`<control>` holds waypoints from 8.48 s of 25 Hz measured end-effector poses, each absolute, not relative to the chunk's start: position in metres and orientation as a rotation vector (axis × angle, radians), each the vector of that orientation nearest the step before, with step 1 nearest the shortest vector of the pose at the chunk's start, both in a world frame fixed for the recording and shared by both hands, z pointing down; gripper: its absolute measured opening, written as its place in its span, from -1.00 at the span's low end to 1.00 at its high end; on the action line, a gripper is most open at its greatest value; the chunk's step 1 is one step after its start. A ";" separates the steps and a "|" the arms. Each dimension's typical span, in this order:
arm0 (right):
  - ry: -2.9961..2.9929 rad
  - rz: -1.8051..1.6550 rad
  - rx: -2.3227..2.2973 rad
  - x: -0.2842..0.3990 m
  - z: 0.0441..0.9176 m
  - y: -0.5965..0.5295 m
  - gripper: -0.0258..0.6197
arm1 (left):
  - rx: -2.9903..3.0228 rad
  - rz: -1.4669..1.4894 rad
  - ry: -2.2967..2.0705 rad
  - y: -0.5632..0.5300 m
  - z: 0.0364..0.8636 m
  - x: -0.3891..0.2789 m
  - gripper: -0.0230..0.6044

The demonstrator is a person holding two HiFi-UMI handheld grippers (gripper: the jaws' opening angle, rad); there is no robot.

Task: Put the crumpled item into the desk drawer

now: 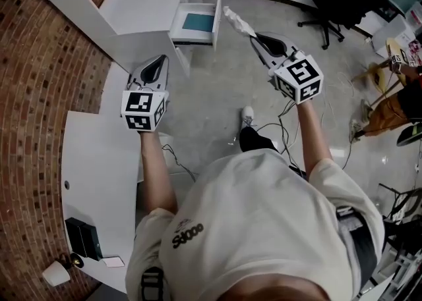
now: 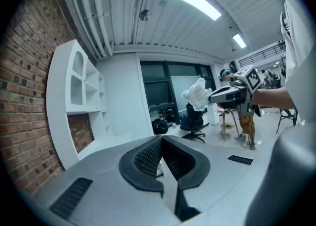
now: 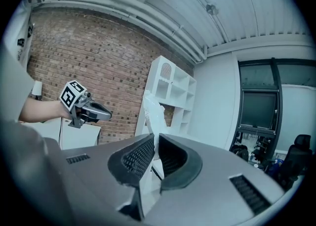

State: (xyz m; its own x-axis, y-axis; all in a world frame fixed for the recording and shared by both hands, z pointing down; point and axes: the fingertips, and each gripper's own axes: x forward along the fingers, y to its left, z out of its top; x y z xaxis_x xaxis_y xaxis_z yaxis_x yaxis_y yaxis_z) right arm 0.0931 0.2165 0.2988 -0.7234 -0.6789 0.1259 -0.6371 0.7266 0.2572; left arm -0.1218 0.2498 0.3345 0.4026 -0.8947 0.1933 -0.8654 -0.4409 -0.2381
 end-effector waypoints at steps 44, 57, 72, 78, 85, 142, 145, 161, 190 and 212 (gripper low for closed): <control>-2.716 -0.131 0.730 0.073 0.384 -0.268 -0.84 | -2.564 -0.589 1.879 -0.187 0.389 -0.131 -0.87; -2.576 -0.002 0.775 -0.013 0.444 -0.364 -0.85 | -2.687 -0.638 1.815 -0.304 0.443 -0.225 -0.87; -2.292 0.170 0.673 -0.086 0.597 -0.452 -0.84 | -2.891 -0.731 1.723 -0.395 0.532 -0.273 -0.87; -2.175 0.329 0.614 -0.096 0.666 -0.463 -0.84 | -2.977 -0.734 1.708 -0.413 0.560 -0.282 -0.87; -2.053 0.437 0.545 -0.111 0.720 -0.469 -0.84 | -3.025 -0.758 1.716 -0.430 0.585 -0.293 -0.87; -2.088 0.540 0.668 -0.114 0.706 -0.473 -0.70 | -2.906 -0.662 1.857 -0.371 0.558 -0.304 -0.87; -2.150 0.490 0.742 -0.097 0.665 -0.474 -0.82 | -2.869 -0.641 1.849 -0.367 0.539 -0.293 -0.87; -2.490 0.089 1.090 0.030 0.431 -0.421 -0.90 | -2.688 -0.492 1.738 -0.330 0.414 -0.202 -0.87; -2.704 -0.406 1.045 0.094 0.250 -0.243 -0.90 | -2.411 -0.388 1.659 -0.195 0.285 -0.116 -0.87; -2.715 -0.450 0.975 0.073 0.248 -0.219 -0.90 | -2.413 -0.377 1.596 -0.172 0.273 -0.104 -0.87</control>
State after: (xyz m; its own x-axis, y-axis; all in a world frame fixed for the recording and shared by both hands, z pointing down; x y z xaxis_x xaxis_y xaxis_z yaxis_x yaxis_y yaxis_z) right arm 0.0730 -0.2187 0.2476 -0.7551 -0.6474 0.1035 -0.5794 0.7328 0.3567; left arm -0.1035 -0.1718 0.2728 0.3762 -0.9222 0.0890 -0.8648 -0.3840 -0.3236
